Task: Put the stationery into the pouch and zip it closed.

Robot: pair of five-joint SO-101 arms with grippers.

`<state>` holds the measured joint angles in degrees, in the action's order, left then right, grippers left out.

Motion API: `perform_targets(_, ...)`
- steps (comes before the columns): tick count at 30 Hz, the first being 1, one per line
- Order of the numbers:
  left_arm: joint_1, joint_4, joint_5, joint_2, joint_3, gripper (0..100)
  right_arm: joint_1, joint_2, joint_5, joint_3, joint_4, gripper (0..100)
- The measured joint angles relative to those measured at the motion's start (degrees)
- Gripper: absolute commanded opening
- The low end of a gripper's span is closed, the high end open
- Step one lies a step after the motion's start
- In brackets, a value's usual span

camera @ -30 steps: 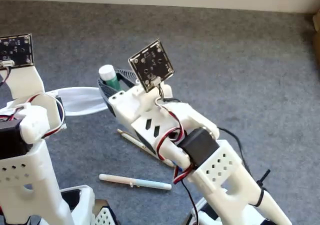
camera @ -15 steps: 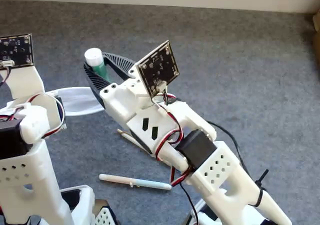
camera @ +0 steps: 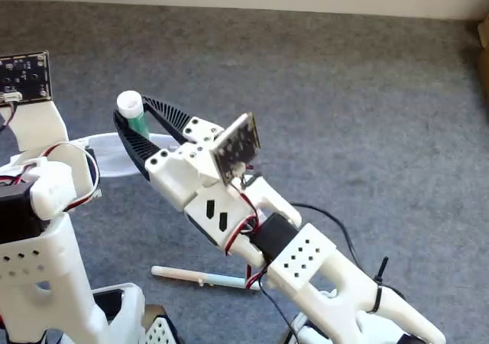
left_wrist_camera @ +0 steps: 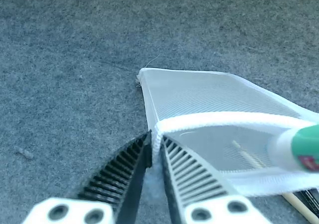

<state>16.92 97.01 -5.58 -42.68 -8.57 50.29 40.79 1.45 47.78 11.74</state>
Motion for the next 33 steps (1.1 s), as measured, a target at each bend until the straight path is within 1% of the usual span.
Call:
perform_targets(9, 0.0, 0.0, 0.0, 0.0, 0.0, 1, 0.0, 0.0, 0.1, 9.1, 10.3, 0.5)
perform_targets(17, 0.0, 0.0, 0.0, 0.0, 0.0, 1, 1.5, 0.1, 0.1, 14.2, 13.1, 0.5)
perform_targets(25, 0.0, 0.0, 0.0, 0.1, 0.0, 1, 1.6, 0.1, 0.1, 14.2, 12.2, 0.7)
perform_targets(30, -0.1, 0.0, 0.0, 0.4, -0.1, 1, 2.1, 1.2, 0.0, 14.1, 3.0, 0.8)
perform_targets(33, -0.1, 0.0, 0.0, 0.5, -0.1, 1, 2.1, 1.3, 0.0, 14.1, 0.5, 5.3)
